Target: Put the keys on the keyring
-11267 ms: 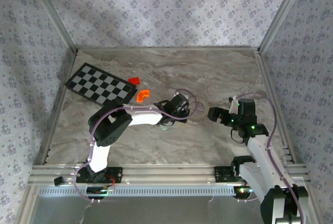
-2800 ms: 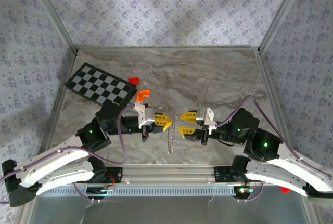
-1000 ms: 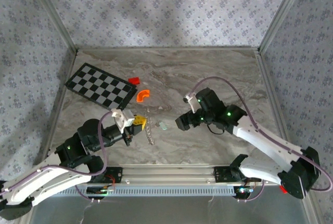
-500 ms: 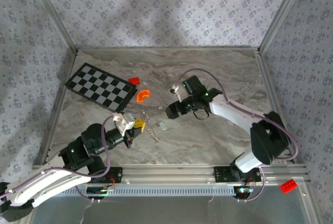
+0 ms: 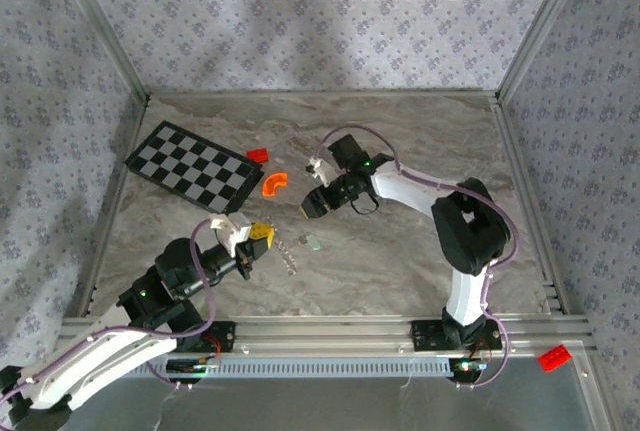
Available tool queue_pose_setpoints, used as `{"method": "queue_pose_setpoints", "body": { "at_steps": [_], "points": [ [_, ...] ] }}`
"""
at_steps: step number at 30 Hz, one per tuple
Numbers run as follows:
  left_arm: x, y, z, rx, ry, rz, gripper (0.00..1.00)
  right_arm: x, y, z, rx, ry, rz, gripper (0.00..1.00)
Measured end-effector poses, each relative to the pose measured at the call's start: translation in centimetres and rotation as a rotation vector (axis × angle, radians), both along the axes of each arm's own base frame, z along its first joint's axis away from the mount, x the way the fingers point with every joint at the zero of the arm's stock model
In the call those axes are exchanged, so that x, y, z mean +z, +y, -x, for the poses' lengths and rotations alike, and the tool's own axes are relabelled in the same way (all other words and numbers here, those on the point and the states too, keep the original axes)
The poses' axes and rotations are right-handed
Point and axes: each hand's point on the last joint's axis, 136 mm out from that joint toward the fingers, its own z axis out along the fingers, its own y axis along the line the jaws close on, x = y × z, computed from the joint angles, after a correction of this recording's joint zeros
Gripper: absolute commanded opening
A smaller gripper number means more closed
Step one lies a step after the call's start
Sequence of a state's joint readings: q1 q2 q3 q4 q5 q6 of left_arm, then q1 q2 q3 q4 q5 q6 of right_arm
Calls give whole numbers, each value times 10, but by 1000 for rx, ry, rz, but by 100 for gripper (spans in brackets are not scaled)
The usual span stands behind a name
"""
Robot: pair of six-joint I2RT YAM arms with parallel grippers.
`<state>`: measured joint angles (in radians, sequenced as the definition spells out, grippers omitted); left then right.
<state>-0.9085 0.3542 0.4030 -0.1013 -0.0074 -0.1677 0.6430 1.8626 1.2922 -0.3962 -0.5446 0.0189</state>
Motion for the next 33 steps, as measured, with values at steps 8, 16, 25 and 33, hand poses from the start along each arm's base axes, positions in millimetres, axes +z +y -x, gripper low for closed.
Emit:
{"method": "queue_pose_setpoints", "body": {
  "at_steps": [8,16,25,33],
  "points": [
    [9,5,-6,27,-8,43,0,-31,7,8,63,46,58,63],
    [13,9,-11,52,-15,72,0,-44,16,24,135,71,69,61],
    [1,13,-13,71,-1,88,0,-53,24,40,211,76,91,56],
    [5,13,-13,71,-9,104,0,-54,26,47,250,68,100,50]
  ]
}}
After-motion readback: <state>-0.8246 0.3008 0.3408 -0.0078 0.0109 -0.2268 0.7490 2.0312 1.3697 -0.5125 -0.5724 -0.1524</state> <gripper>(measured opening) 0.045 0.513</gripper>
